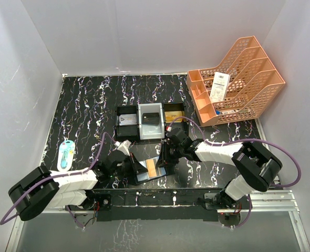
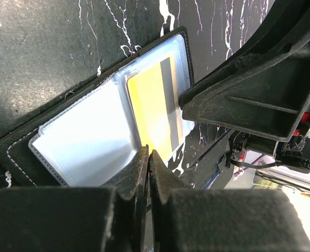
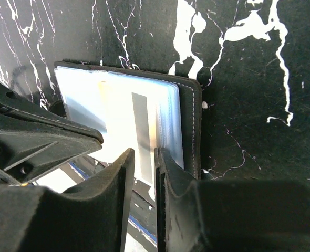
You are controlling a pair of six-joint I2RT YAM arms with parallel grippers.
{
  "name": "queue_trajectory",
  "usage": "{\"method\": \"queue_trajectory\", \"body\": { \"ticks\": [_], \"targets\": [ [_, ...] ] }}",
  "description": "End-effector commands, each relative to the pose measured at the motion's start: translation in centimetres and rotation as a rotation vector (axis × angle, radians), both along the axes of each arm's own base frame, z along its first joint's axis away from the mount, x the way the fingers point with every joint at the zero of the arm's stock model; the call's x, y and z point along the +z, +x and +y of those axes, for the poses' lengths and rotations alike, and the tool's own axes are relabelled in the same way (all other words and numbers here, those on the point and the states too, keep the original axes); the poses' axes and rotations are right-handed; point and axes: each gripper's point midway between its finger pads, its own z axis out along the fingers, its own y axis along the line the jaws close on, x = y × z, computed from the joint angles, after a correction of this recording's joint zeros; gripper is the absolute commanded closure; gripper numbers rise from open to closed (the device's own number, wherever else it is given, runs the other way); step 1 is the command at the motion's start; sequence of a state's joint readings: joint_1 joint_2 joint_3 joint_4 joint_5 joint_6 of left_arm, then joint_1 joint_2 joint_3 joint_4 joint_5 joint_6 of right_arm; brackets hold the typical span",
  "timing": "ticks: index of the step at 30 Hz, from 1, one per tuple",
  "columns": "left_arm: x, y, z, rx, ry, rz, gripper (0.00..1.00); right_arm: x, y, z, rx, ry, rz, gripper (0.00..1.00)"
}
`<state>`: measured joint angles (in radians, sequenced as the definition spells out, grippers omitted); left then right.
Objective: Take the credit cards out of the card holder
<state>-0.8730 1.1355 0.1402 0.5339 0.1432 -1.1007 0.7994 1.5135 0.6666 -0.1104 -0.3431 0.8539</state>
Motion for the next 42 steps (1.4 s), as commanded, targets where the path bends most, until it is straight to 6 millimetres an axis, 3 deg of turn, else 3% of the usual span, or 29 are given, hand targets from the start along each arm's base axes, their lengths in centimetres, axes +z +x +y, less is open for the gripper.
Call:
{"method": "queue_trajectory", "body": {
  "ticks": [1, 7, 12, 15, 22, 32, 42],
  "targets": [
    [1.0, 0.6, -0.2, -0.006, 0.009, -0.044, 1.0, 1.3, 0.6, 0.6, 0.022, 0.011, -0.051, 0.81],
    [0.5, 0.6, -0.3, 0.007, 0.023, -0.014, 1.0, 1.2, 0.4, 0.8, 0.03, 0.023, -0.039, 0.83],
    [0.6, 0.6, -1.0, 0.002, -0.021, 0.001, 0.86, 0.8, 0.1, 0.8, 0.028, 0.027, -0.022, 0.83],
    [0.8, 0.6, -1.5, -0.002, -0.052, 0.009, 0.84, 0.7, 0.0, 0.8, 0.028, 0.034, -0.012, 0.83],
    [1.2, 0.5, -1.9, 0.017, -0.123, 0.025, 0.89, 0.6, -0.3, 0.9, 0.036, 0.046, -0.012, 0.84],
    [3.3, 0.6, -2.4, 0.029, -0.22, 0.015, 0.86, 0.4, -0.7, 0.7, 0.022, 0.052, 0.009, 0.86],
    [3.3, 0.3, -3.4, -0.038, -0.216, 0.007, 0.85, 0.6, -1.3, 1.3, 0.041, 0.09, 0.023, 0.86]
  ]
}}
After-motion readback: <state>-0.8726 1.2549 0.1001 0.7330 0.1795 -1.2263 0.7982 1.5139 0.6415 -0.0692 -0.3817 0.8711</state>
